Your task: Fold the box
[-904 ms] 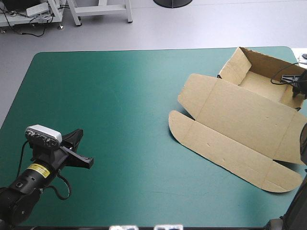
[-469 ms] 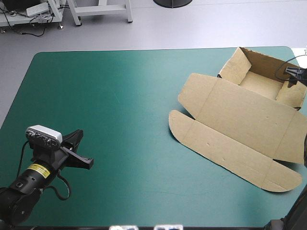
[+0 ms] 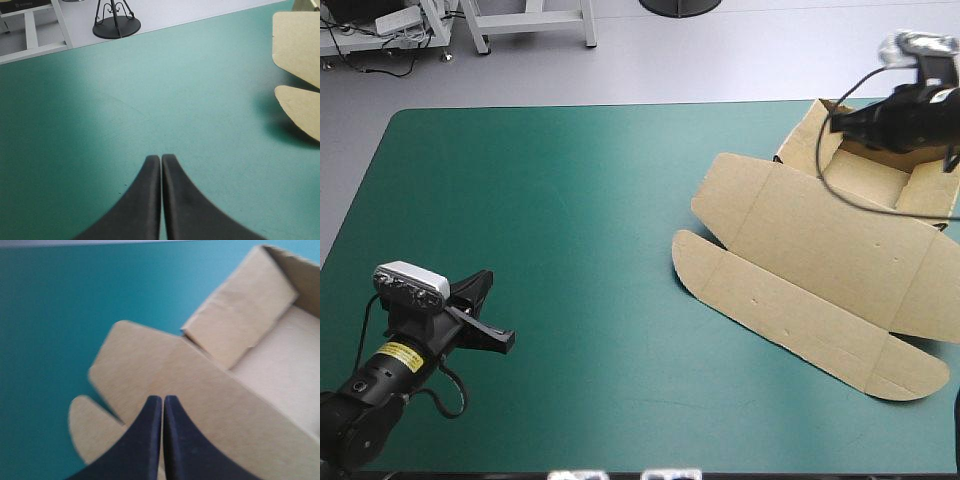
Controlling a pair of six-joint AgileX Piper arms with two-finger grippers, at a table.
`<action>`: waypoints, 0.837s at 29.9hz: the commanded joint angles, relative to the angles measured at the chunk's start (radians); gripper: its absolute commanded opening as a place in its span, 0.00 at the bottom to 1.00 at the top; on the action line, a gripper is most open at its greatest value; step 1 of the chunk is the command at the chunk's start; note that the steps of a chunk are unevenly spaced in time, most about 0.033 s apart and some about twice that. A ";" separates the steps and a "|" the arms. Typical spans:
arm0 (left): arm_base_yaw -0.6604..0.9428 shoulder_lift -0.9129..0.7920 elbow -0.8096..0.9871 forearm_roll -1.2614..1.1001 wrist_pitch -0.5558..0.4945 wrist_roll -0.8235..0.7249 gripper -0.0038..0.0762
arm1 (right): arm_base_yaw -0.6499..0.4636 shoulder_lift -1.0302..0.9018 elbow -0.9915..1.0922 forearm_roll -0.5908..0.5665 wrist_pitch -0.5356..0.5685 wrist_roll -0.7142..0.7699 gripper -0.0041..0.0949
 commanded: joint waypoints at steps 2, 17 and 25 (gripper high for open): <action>-0.005 -0.020 -0.025 -0.001 -0.071 0.040 0.04 | 0.212 -0.199 0.190 0.004 -0.166 -0.076 0.04; -0.007 -0.204 0.097 -0.064 -0.047 0.048 0.04 | 0.575 -0.695 1.133 -0.090 -0.852 -0.126 0.04; -0.007 -0.346 0.166 -0.089 0.018 0.053 0.04 | 0.575 -0.855 1.371 -0.078 -0.915 -0.154 0.04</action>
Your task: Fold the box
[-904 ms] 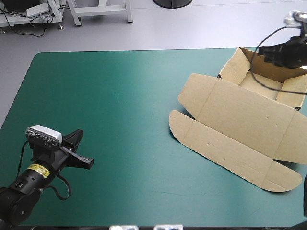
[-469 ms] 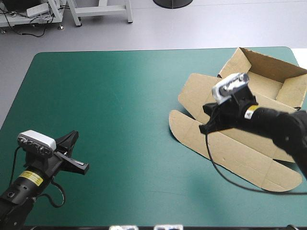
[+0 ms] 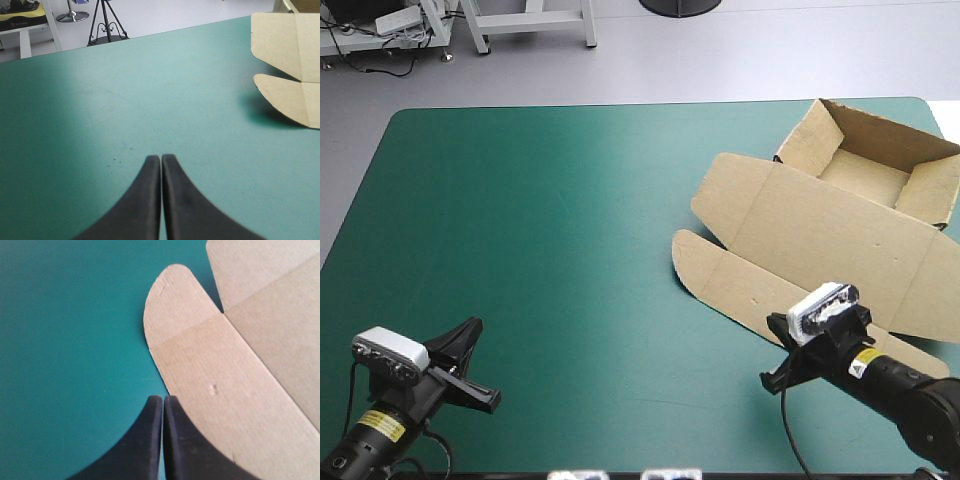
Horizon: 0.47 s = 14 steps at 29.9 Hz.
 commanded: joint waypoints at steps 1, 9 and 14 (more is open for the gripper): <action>-0.007 -0.023 -0.023 -0.020 -0.032 0.014 0.04 | 0.000 -0.047 0.022 0.016 -0.085 -0.018 0.04; -0.007 -0.026 -0.023 -0.020 -0.031 0.020 0.04 | 0.000 -0.054 0.032 0.016 -0.088 -0.014 0.04; -0.007 -0.026 -0.023 -0.020 -0.031 0.020 0.04 | 0.000 -0.054 0.032 0.016 -0.071 -0.014 0.04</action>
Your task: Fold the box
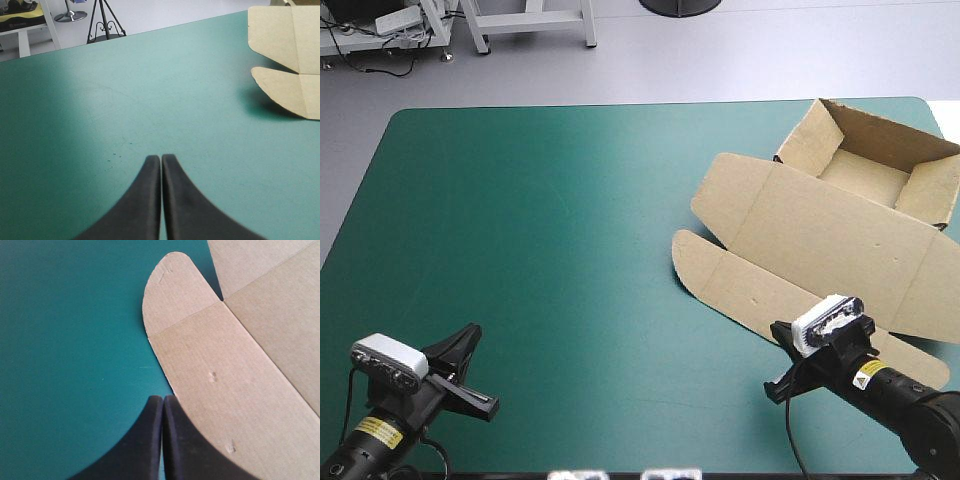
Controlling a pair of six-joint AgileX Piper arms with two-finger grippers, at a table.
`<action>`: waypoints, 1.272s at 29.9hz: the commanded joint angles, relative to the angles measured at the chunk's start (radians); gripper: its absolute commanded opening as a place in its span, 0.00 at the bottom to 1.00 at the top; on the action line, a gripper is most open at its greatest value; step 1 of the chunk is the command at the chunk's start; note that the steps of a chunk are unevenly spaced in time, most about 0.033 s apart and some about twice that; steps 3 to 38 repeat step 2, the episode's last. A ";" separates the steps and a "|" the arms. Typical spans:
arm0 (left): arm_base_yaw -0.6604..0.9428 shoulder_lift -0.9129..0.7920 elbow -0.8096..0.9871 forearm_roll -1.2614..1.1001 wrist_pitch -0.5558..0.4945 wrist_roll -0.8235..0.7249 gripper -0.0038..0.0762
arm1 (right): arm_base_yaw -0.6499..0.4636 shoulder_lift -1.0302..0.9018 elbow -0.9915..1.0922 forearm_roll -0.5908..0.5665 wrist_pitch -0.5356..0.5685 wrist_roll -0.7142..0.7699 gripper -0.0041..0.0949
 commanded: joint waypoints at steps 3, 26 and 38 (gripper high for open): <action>-0.007 0.009 -0.026 -0.017 -0.070 -0.002 0.04 | -0.002 -0.002 -0.025 0.013 -0.048 -0.006 0.04; -0.007 0.009 -0.026 -0.017 -0.070 -0.002 0.04 | -0.002 -0.002 -0.025 0.013 -0.048 -0.006 0.04; -0.007 0.009 -0.026 -0.017 -0.070 -0.002 0.04 | -0.002 -0.002 -0.025 0.013 -0.048 -0.006 0.04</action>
